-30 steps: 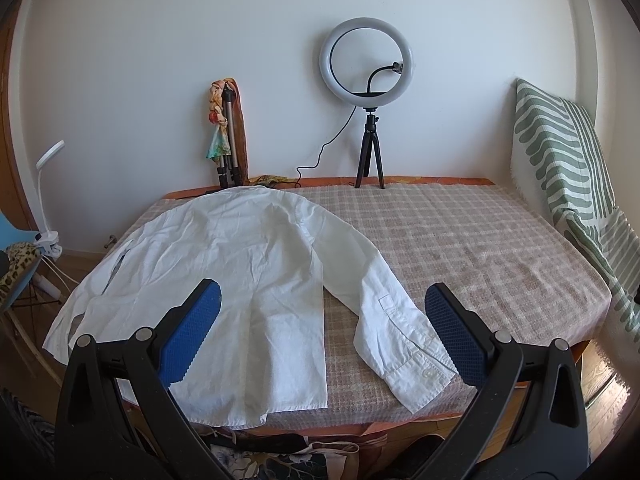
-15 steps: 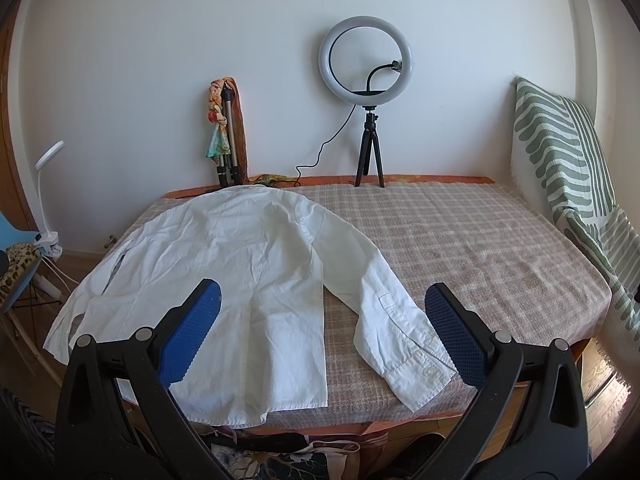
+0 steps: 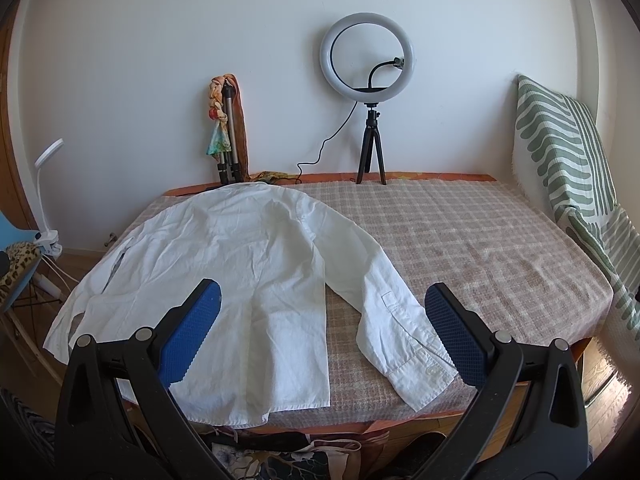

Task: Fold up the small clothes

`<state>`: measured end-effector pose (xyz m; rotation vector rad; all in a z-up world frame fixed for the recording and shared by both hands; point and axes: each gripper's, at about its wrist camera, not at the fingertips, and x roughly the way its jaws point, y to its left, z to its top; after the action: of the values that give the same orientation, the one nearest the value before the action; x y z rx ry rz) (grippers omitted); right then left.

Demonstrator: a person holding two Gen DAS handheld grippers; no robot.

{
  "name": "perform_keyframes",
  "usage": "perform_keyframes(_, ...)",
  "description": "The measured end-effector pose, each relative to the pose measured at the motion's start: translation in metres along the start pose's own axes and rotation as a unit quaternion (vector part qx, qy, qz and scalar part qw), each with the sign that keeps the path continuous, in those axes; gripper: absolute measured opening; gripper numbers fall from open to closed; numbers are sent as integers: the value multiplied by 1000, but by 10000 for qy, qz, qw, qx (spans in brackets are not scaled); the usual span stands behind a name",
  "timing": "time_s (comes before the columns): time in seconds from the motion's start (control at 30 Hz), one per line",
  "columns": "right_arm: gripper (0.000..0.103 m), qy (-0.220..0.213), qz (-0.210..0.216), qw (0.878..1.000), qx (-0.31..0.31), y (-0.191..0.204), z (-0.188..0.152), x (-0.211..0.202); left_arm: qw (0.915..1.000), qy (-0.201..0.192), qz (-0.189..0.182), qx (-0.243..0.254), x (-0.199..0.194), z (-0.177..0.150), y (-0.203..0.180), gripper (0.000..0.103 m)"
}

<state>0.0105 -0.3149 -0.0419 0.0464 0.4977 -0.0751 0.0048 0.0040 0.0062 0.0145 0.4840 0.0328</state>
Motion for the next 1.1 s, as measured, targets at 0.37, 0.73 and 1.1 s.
perform_keyframes(0.37, 103, 114, 137, 9998, -48, 11, 1, 18, 9999, 96, 128, 4, 15, -1, 6, 103)
perform_keyframes(0.73, 103, 177, 914, 9956, -100, 43, 39, 58, 9978, 343, -45, -573, 59, -4, 80, 102)
perform_keyframes(1.1, 103, 543, 1729, 9832, -233, 96, 81, 134, 9700, 1737, -12, -1699, 152, -49, 194, 90)
